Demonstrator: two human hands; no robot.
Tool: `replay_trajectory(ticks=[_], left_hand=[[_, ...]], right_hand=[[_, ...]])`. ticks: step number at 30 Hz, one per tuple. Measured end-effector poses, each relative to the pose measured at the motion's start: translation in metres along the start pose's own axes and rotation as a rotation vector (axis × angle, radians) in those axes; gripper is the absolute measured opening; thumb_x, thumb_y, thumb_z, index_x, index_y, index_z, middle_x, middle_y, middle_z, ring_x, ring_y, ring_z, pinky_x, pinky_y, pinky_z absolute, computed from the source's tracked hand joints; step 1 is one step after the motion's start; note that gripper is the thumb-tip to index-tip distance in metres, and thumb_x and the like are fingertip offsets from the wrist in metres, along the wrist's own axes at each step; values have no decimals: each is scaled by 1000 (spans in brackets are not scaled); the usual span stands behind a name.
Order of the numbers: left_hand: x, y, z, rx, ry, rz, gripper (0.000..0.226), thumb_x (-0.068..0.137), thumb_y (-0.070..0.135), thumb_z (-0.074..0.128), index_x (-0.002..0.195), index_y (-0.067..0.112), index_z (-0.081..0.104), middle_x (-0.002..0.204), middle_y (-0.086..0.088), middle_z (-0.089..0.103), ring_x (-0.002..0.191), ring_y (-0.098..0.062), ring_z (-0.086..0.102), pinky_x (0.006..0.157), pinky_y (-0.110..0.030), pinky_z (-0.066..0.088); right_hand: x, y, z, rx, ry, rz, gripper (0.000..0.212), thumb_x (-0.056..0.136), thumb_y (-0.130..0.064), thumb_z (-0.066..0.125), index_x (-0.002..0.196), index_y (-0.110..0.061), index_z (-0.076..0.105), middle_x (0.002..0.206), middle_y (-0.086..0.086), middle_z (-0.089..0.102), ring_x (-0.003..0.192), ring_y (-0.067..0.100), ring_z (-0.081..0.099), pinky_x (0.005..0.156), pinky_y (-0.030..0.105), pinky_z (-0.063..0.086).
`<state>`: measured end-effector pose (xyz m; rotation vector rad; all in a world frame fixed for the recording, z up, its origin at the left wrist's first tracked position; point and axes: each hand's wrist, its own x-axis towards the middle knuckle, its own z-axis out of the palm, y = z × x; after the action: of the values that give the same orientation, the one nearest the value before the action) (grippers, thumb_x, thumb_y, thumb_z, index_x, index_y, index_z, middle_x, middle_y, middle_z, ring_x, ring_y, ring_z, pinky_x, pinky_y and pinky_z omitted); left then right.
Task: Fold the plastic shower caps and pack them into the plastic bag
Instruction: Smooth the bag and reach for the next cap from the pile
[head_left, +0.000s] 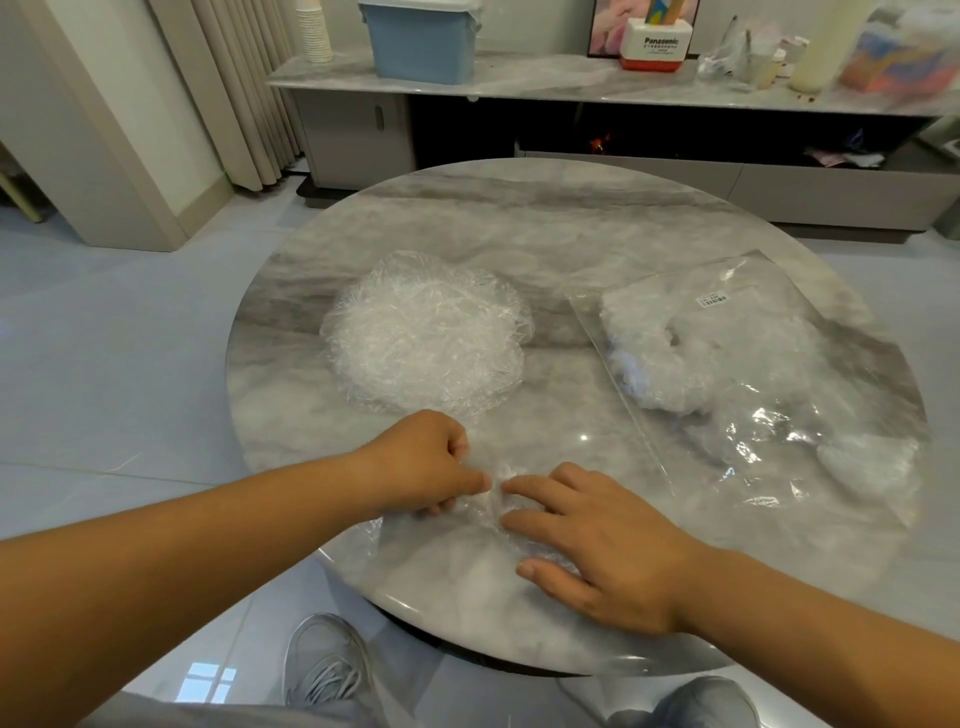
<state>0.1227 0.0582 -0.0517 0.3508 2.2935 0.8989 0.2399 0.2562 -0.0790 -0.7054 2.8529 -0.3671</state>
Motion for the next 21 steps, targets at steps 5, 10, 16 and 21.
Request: replay_trajectory(ticks=[5,10,16,21], left_hand=[[-4,7,11,-301,-81,9,23,85,12,78,81,14,56,59,0,57,55,-11,59,52,-25,50],[-10,10,18,-457,-221,-4,8,92,12,69,99,10,66,79,-7,70,69,-14,66,62,-26,52],[-11,8,27,-522,-243,-73,19,94,12,68,112,8,62,94,-14,72,84,-24,74,82,-38,62],[-8,7,29,-442,-223,-42,24,93,13,72,114,12,61,100,-17,73,88,-25,77,81,-38,63]], right_hand=[[0,1,2,-40,-5,-9,53,101,-61,28,147,-37,41,152,-9,37,115,16,41,99,33,41],[-3,0,1,-54,-21,-29,54,101,-64,25,148,-41,38,139,-14,39,118,14,35,103,32,32],[-19,9,-6,263,171,1,36,95,-47,55,127,-33,65,142,-13,51,129,3,48,107,23,39],[-11,11,-23,91,287,424,41,95,-51,53,126,-24,60,123,-8,55,114,13,56,91,25,48]])
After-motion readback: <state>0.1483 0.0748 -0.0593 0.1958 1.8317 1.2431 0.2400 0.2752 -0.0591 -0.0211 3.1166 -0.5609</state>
